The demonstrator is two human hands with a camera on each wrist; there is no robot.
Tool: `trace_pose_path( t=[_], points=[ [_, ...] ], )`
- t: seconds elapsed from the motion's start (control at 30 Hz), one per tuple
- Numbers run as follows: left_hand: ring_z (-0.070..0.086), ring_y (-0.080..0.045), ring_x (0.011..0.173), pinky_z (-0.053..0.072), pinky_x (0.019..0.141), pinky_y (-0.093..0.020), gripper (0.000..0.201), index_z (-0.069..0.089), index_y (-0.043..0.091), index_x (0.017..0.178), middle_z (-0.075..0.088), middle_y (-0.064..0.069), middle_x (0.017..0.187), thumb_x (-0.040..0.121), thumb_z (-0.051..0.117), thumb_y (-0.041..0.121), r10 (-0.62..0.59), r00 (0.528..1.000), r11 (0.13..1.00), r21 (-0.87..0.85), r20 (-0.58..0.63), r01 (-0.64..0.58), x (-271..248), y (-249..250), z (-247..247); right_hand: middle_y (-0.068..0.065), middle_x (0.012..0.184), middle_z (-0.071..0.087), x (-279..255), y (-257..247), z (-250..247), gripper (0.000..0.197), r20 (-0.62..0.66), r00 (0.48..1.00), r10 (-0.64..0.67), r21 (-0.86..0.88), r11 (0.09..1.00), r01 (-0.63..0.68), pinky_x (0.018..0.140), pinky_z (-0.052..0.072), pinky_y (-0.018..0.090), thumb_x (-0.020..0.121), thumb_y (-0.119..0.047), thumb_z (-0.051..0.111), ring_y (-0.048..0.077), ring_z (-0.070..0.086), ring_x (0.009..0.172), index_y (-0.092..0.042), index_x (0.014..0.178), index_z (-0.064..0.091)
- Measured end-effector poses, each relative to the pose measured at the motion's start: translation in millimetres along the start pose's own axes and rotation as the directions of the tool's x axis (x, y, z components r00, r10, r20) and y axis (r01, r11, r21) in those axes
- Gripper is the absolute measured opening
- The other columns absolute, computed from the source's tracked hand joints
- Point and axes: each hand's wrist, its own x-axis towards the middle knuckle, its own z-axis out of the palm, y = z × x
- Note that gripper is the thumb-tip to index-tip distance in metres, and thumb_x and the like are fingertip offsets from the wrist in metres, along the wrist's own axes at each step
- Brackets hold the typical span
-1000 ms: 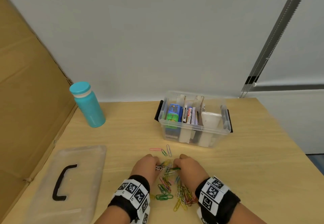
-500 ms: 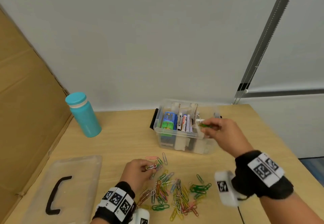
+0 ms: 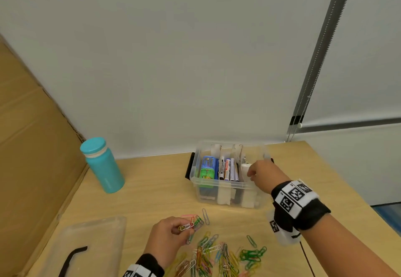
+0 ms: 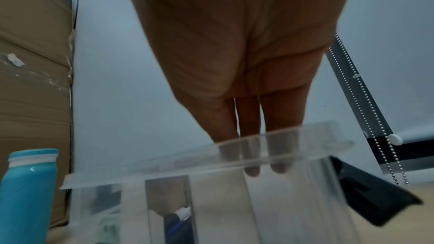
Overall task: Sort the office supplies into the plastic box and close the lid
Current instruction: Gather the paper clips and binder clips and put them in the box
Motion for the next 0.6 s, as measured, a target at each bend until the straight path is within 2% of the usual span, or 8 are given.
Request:
trace_pose_path(
  t=[0.07, 0.1, 0.17, 0.3, 0.37, 0.47, 0.53, 0.6],
  points=[
    [0.063, -0.011, 0.060, 0.060, 0.064, -0.029, 0.017, 0.075, 0.027, 0.072, 0.072, -0.006, 0.074, 0.077, 0.076, 0.011, -0.026, 1.000, 0.999, -0.038, 0.018, 0.026, 0.4, -1.5, -0.2, 0.004, 0.109, 0.069, -16.4, 10.2, 3.0, 0.022, -0.207, 0.978, -0.033, 0.033, 0.999, 0.040, 0.082, 0.047, 0.024, 0.094, -0.013, 0.051, 0.019, 0.063, 0.096, -0.014, 0.107, 0.069],
    [0.063, -0.011, 0.060, 0.059, 0.063, -0.029, 0.016, 0.076, 0.026, 0.073, 0.072, -0.007, 0.072, 0.077, 0.076, 0.010, -0.041, 0.999, 0.997, -0.062, 0.028, 0.042, 0.4, -1.0, 0.3, 0.005, 0.107, 0.069, -25.1, 17.8, 7.4, 0.022, -0.332, 0.942, -0.047, 0.050, 0.996, 0.067, 0.078, 0.047, 0.025, 0.094, -0.015, 0.051, 0.020, 0.063, 0.095, -0.013, 0.107, 0.068],
    [0.064, -0.011, 0.061, 0.057, 0.063, -0.025, 0.013, 0.076, 0.019, 0.080, 0.073, -0.007, 0.074, 0.078, 0.074, 0.007, -0.048, 0.997, 0.992, -0.117, 0.064, 0.055, 0.6, 6.8, 3.1, 0.006, 0.117, 0.066, -40.9, 32.9, 21.2, 0.027, -0.463, 0.884, -0.059, 0.061, 0.993, 0.098, 0.079, 0.049, 0.030, 0.094, -0.018, 0.051, 0.023, 0.059, 0.106, -0.011, 0.116, 0.064],
    [0.066, -0.012, 0.064, 0.057, 0.063, -0.021, 0.016, 0.073, 0.019, 0.084, 0.074, -0.003, 0.078, 0.081, 0.070, 0.004, 0.073, 0.991, 0.981, -0.188, 0.111, -0.051, 14.8, 57.7, 13.1, -0.002, 0.140, 0.052, -52.1, 49.3, 50.0, 0.037, -0.493, 0.869, -0.028, 0.154, 0.981, 0.119, 0.096, 0.046, 0.030, 0.097, -0.024, 0.046, 0.019, 0.051, 0.123, -0.017, 0.132, 0.057],
    [0.067, -0.009, 0.067, 0.056, 0.065, -0.018, 0.017, 0.070, 0.024, 0.089, 0.072, 0.003, 0.084, 0.081, 0.070, 0.008, 0.166, 0.979, 0.973, -0.178, 0.118, -0.144, 27.0, 94.3, 22.7, -0.005, 0.142, 0.049, -53.2, 50.0, 56.2, 0.038, -0.516, 0.857, -0.002, 0.217, 0.967, 0.133, 0.098, 0.040, 0.025, 0.097, -0.024, 0.045, 0.016, 0.050, 0.126, -0.019, 0.134, 0.054],
    [0.067, -0.006, 0.070, 0.057, 0.071, -0.020, 0.017, 0.070, 0.020, 0.097, 0.070, 0.009, 0.087, 0.082, 0.069, 0.013, 0.264, 0.956, 0.961, -0.120, 0.129, -0.249, 51.5, 141.5, 47.1, -0.009, 0.145, 0.045, -53.8, 50.6, 64.0, 0.039, -0.542, 0.840, 0.032, 0.283, 0.948, 0.147, 0.097, 0.036, 0.020, 0.098, -0.026, 0.043, 0.013, 0.048, 0.128, -0.022, 0.136, 0.051],
    [0.067, -0.011, 0.073, 0.057, 0.073, -0.021, 0.017, 0.072, 0.016, 0.099, 0.072, 0.003, 0.090, 0.082, 0.071, 0.014, 0.309, 0.944, 0.951, -0.032, 0.114, -0.307, 71.9, 159.8, 69.5, -0.012, 0.146, 0.043, -53.2, 51.2, 68.8, 0.040, -0.557, 0.830, 0.035, 0.303, 0.939, 0.164, 0.094, 0.039, 0.021, 0.098, -0.028, 0.041, 0.011, 0.050, 0.126, -0.024, 0.137, 0.050],
    [0.065, -0.012, 0.076, 0.053, 0.071, -0.018, 0.017, 0.074, 0.013, 0.099, 0.073, -0.001, 0.093, 0.082, 0.071, 0.017, 0.358, 0.927, 0.913, 0.166, 0.115, -0.373, 88.8, 171.2, 91.3, -0.013, 0.146, 0.042, -52.8, 51.4, 71.8, 0.040, -0.568, 0.822, 0.029, 0.307, 0.934, 0.180, 0.091, 0.044, 0.023, 0.098, -0.029, 0.040, 0.011, 0.052, 0.124, -0.025, 0.137, 0.051]
  ],
)
